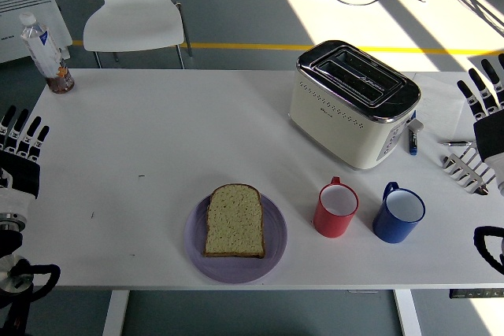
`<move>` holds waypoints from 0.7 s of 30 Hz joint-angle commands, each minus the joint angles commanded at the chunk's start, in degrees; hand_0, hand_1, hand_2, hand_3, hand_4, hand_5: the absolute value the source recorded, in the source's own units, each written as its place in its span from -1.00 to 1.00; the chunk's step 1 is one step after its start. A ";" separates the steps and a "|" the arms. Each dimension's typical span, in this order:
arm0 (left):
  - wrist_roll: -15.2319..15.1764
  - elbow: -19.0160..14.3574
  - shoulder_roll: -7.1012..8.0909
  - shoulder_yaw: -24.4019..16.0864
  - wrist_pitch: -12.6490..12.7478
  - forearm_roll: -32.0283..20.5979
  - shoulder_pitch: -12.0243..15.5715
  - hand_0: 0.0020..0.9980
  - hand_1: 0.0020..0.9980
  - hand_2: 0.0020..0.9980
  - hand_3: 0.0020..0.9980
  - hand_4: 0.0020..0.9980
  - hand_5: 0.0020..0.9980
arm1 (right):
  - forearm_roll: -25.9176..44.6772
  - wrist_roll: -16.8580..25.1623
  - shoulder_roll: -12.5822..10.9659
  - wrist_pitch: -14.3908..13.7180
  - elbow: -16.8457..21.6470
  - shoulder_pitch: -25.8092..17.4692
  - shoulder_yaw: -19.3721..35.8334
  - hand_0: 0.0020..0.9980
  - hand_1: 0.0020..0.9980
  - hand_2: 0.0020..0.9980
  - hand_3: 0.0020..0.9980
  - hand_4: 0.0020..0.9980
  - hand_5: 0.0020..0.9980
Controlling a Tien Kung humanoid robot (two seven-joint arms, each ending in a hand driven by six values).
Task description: Push plate across desktop,pick up the break from the machine,place the break in the plate
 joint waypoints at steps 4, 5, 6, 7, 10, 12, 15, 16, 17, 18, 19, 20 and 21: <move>0.03 0.12 -0.01 -0.24 0.02 0.13 -0.07 0.64 0.65 0.75 0.63 -0.04 1.00 | 0.32 -2.05 0.11 0.91 -0.65 -0.12 0.94 0.69 0.63 0.67 0.66 -0.01 0.67; 0.02 0.12 -0.01 -0.28 0.02 0.15 -0.06 0.64 0.65 0.75 0.63 -0.04 1.00 | 0.65 -2.36 0.13 0.97 -0.68 -0.16 1.10 0.69 0.63 0.67 0.66 -0.01 0.67; 0.02 0.11 0.02 -0.31 0.02 0.19 -0.03 0.64 0.65 0.75 0.63 -0.04 1.00 | 0.52 -2.70 0.17 0.89 -0.72 -0.23 1.40 0.69 0.63 0.67 0.66 -0.01 0.67; 0.03 0.10 0.03 -0.33 0.02 0.20 -0.01 0.64 0.65 0.75 0.63 -0.04 1.00 | 0.45 -2.83 0.18 0.85 -0.73 -0.26 1.52 0.69 0.63 0.67 0.66 -0.01 0.67; 0.03 0.11 0.03 -0.48 0.05 0.22 0.08 0.64 0.65 0.75 0.63 -0.04 1.00 | 0.18 -3.62 0.14 0.85 -0.62 -0.12 1.91 0.68 0.63 0.67 0.65 0.00 0.66; 0.04 0.13 0.01 -0.44 0.05 0.21 0.07 0.64 0.65 0.75 0.63 -0.04 1.00 | -0.07 -4.04 0.14 0.94 -0.59 0.00 2.12 0.68 0.63 0.67 0.65 0.00 0.66; 0.15 0.07 0.05 -0.28 0.09 0.23 0.02 0.64 0.65 0.75 0.63 -0.04 1.00 | -0.10 -4.39 0.18 0.79 -0.63 -0.02 2.36 0.68 0.63 0.67 0.65 0.00 0.69; 0.16 0.04 0.07 -0.22 0.10 0.22 0.01 0.64 0.65 0.75 0.63 -0.04 1.00 | -0.06 -4.46 0.19 0.84 -0.64 -0.06 2.41 0.68 0.63 0.67 0.65 0.00 0.69; 0.15 0.01 0.09 -0.14 0.09 0.20 0.02 0.64 0.65 0.75 0.63 -0.04 1.00 | 0.01 -4.53 0.20 0.94 -0.63 -0.13 2.47 0.68 0.63 0.67 0.65 0.00 0.69; 0.14 0.00 0.10 -0.12 0.08 0.20 0.04 0.64 0.65 0.75 0.63 -0.04 1.00 | 0.02 -4.55 0.21 0.99 -0.63 -0.15 2.50 0.68 0.63 0.67 0.65 0.00 0.69; 0.13 -0.04 0.11 -0.12 0.08 0.22 0.09 0.64 0.65 0.75 0.63 -0.04 1.00 | -0.02 -4.58 0.24 1.06 -0.63 -0.17 2.54 0.68 0.63 0.67 0.65 0.00 0.69; 0.13 -0.02 0.13 -0.15 0.09 0.21 0.15 0.64 0.65 0.75 0.63 -0.04 1.00 | -0.06 -4.67 0.28 1.08 -0.65 -0.13 2.56 0.68 0.63 0.67 0.65 0.00 0.69; 0.14 0.01 0.15 -0.18 0.10 0.19 0.19 0.64 0.65 0.75 0.63 -0.04 1.00 | -0.10 -4.75 0.30 1.08 -0.68 -0.08 2.58 0.69 0.63 0.68 0.67 0.01 0.72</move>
